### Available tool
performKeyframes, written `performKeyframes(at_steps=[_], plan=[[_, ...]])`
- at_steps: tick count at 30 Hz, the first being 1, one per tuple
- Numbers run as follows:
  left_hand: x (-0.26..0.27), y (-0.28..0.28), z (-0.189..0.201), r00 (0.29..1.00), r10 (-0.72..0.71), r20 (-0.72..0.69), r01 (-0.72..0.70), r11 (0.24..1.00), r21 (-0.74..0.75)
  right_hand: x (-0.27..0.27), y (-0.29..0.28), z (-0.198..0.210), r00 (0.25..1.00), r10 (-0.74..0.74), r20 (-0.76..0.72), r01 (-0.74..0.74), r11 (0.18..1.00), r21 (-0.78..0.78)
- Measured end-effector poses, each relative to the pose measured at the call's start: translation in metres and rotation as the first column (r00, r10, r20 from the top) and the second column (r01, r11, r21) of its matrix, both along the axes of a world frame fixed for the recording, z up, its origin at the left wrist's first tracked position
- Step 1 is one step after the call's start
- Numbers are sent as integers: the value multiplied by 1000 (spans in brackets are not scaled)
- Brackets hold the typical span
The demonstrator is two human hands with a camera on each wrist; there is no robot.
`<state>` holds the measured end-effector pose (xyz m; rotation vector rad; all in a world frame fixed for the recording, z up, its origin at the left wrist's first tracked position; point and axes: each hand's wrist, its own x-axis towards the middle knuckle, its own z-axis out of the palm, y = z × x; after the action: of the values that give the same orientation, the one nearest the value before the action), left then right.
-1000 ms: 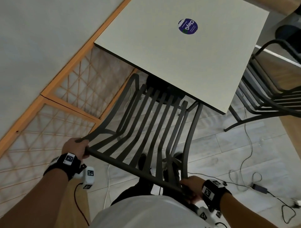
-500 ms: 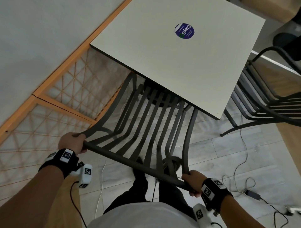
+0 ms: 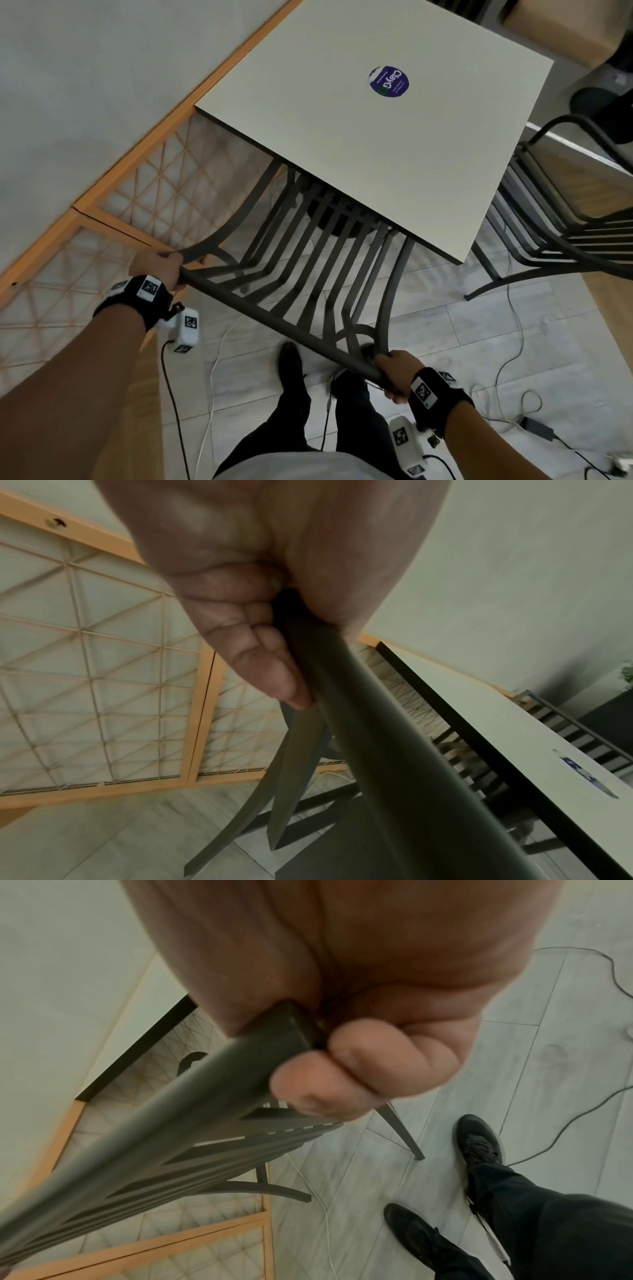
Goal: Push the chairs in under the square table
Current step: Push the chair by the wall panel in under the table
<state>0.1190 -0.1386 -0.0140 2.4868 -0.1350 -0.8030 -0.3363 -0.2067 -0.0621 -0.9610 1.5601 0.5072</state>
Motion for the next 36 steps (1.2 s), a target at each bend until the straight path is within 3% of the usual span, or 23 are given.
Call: performKeyframes(at_steps=[8, 16, 23, 29, 33, 36], plan=[[38, -32, -26, 993, 69, -92, -74, 996, -51, 26, -34, -7, 1000, 2, -14, -3, 999, -48], [45, -59, -15, 997, -62, -56, 54, 989, -140, 48, -63, -8, 998, 19, -60, -25, 996, -88], [43, -77, -6, 983, -179, 35, 181, 983, -39, 59, -71, -14, 995, -34, -89, 23, 993, -119], [54, -79, -24, 994, -109, 31, 110, 994, -25, 64, -78, -14, 993, -17, -114, 5, 994, -108], [48, -78, -21, 997, -66, 39, 65, 998, 20, 56, -79, -9, 993, 89, -77, -92, 995, -39], [41, -65, -22, 994, -80, 76, 79, 997, 6, 43, -85, 6, 993, 112, -37, -114, 991, -69]])
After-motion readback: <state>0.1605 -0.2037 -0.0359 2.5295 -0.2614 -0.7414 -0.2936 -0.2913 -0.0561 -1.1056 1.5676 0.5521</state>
